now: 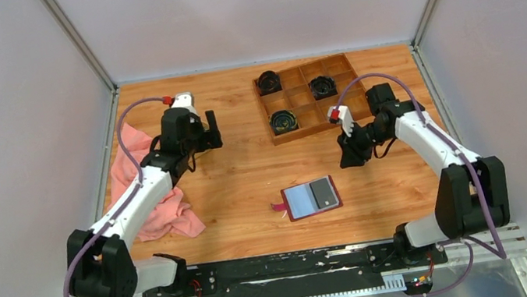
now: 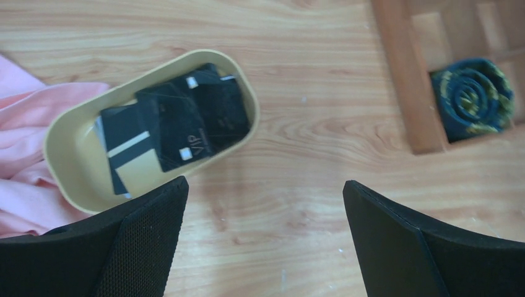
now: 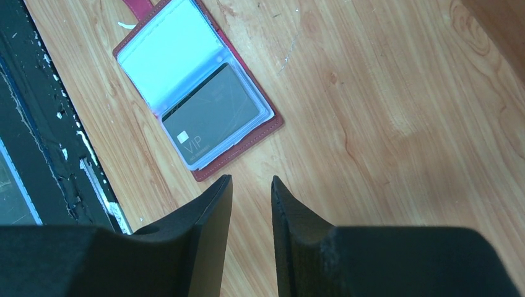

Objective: Put the credit cards into the card holder
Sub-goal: Pick up the credit card from the storage box.

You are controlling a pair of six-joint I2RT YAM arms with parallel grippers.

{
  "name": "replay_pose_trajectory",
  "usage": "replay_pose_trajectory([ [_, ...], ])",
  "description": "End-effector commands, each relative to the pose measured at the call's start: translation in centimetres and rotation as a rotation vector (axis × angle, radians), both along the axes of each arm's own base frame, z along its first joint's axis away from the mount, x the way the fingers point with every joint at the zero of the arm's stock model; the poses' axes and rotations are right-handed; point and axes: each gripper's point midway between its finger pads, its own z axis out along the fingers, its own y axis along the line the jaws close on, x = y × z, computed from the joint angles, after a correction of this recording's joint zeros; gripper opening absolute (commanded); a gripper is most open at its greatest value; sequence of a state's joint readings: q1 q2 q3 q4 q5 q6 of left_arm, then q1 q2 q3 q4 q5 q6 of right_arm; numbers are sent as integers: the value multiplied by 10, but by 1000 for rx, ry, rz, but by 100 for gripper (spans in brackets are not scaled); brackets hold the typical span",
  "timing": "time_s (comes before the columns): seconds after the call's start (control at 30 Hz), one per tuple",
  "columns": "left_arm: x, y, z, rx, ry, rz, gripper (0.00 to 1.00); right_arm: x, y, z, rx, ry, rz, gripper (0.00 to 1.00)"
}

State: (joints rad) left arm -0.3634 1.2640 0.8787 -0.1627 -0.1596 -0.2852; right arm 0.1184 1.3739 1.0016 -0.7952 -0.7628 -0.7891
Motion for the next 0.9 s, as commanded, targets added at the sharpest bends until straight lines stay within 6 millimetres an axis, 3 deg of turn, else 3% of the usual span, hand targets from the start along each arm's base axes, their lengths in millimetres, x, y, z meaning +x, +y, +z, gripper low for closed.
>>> replay_pose_trajectory([
  [0.0,15,24,-6,-22,42,80,100,0,-2,-2,12,31,5,34],
  [0.17,24,46,-16,-29,77,137,100,5,-1,-3,16,42,1,34],
  [0.3,26,58,-12,-33,86,167,100,14,3,5,42,41,-7,34],
  [0.5,33,65,1,4,135,155,100,46,7,41,57,-15,-29,34],
  [0.63,36,80,5,88,228,177,100,61,10,65,79,-49,-45,34],
  [0.87,41,80,6,-2,199,127,100,56,0,48,39,-59,-28,36],
])
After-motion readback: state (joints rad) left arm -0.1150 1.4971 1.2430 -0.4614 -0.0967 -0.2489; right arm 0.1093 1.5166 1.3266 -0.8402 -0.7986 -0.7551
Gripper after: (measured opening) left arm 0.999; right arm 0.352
